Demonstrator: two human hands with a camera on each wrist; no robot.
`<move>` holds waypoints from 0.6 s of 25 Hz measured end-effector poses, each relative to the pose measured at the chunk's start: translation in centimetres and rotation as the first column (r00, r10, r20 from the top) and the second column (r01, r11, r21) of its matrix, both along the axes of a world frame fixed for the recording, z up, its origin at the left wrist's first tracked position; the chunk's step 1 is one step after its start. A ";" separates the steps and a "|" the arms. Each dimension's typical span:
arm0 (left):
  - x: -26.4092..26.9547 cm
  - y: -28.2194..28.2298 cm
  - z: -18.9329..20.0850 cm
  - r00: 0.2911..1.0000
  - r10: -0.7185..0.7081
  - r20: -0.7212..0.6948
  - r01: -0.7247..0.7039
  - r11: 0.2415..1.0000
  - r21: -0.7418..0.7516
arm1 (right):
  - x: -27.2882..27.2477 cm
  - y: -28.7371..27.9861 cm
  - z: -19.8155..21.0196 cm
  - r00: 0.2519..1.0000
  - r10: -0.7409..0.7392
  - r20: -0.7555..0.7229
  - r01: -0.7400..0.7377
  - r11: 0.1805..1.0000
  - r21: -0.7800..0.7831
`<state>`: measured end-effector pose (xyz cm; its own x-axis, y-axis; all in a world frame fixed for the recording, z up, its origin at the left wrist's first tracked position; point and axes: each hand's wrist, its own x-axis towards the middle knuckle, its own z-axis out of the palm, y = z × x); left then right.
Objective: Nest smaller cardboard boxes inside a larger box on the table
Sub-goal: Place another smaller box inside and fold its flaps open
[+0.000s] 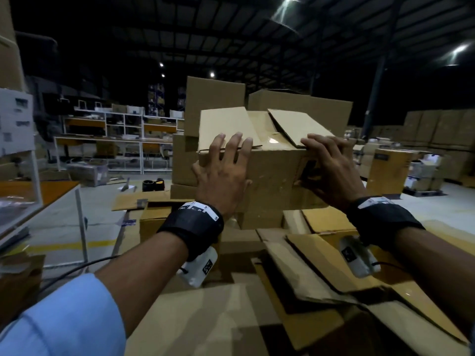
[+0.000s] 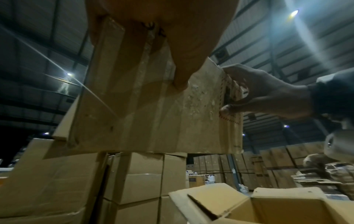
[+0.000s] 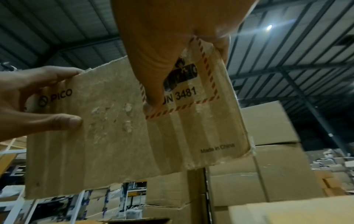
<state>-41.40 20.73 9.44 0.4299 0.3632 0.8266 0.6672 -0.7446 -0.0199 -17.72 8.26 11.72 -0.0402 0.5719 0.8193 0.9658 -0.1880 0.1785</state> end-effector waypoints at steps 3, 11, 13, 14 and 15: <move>3.5 -6.1 -0.3 0.999 -0.044 -0.032 0.044 0.999 -0.020 | 3.7 -6.5 -0.7 1.000 -0.004 0.008 0.004 1.000 -0.010; 14.3 -21.8 -2.6 0.992 -0.127 -0.025 0.125 0.989 -0.083 | 14.8 -21.8 -3.1 1.000 -0.021 -0.012 0.021 0.999 -0.031; 16.8 -24.4 -3.2 0.988 -0.152 -0.036 0.147 0.982 -0.118 | 17.5 -24.6 -3.7 0.999 -0.031 -0.008 0.031 0.998 -0.053; 17.7 -25.2 -3.4 0.984 -0.171 -0.046 0.163 0.977 -0.139 | 18.6 -25.4 -3.9 0.999 -0.040 -0.003 0.040 0.997 -0.065; 18.4 -25.7 -3.5 0.980 -0.190 -0.059 0.179 0.972 -0.152 | 19.6 -26.0 -4.1 0.999 -0.050 -0.007 0.049 0.996 -0.072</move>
<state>-22.95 -5.02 5.98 0.5575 0.3859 0.7350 0.5188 -0.8531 0.0543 1.86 -17.73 7.60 -0.0032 0.6304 0.7763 0.9573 -0.2226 0.1846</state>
